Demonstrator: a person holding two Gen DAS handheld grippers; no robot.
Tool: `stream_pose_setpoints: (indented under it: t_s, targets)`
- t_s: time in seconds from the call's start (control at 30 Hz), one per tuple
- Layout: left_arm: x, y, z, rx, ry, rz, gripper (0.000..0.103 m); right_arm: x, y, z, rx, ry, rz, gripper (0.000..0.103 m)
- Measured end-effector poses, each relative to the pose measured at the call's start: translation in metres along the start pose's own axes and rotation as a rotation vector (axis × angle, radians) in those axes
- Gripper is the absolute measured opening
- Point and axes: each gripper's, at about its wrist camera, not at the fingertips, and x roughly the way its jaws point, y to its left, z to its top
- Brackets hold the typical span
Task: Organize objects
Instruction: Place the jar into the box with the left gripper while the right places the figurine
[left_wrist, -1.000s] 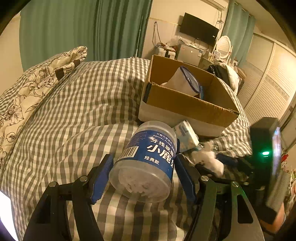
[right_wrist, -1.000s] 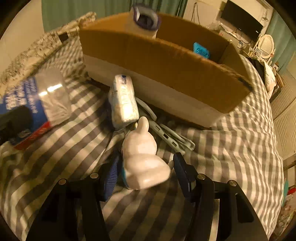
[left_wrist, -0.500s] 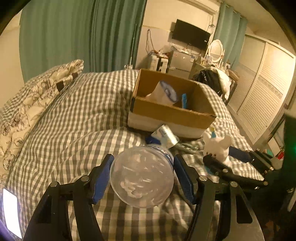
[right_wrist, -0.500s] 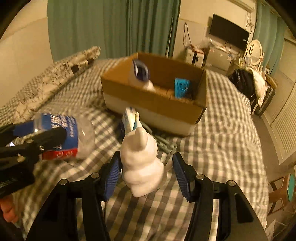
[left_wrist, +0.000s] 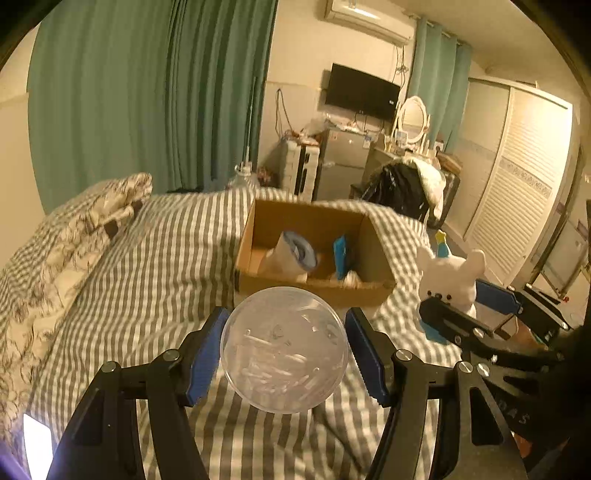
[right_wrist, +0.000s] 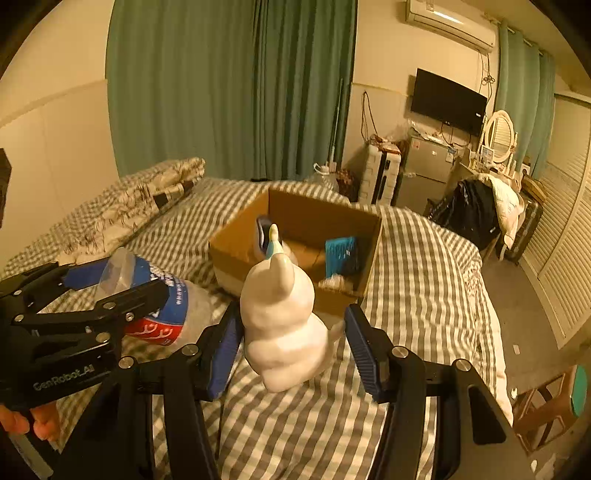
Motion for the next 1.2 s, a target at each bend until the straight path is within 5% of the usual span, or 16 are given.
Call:
stream_pose_setpoints:
  t_s: [0.3,0.57,0.87,1.13,1.2]
  targets:
    - [0.019,0.001,0.070,-0.037,-0.124,0.033,0.066,-0.012,-0.021,0.057,-0.043,-0.129,-0.048,0.055]
    - [0.070,0.007,0.118,-0.047,-0.157,0.044,0.066,0.023,-0.037,0.110,-0.051,-0.175,-0.054,0.055]
    - [0.142,0.006,0.126,-0.006,-0.161,0.075,0.066,0.121,-0.057,0.124,-0.020,-0.100,-0.037,0.055]
    - [0.183,0.015,0.113,0.014,-0.109,0.072,0.067,0.197,-0.077,0.104,0.029,0.005,-0.032,0.056]
    - [0.183,0.015,0.113,0.018,-0.104,0.067,0.078,0.202,-0.078,0.099,0.025,0.013,-0.032,0.056]
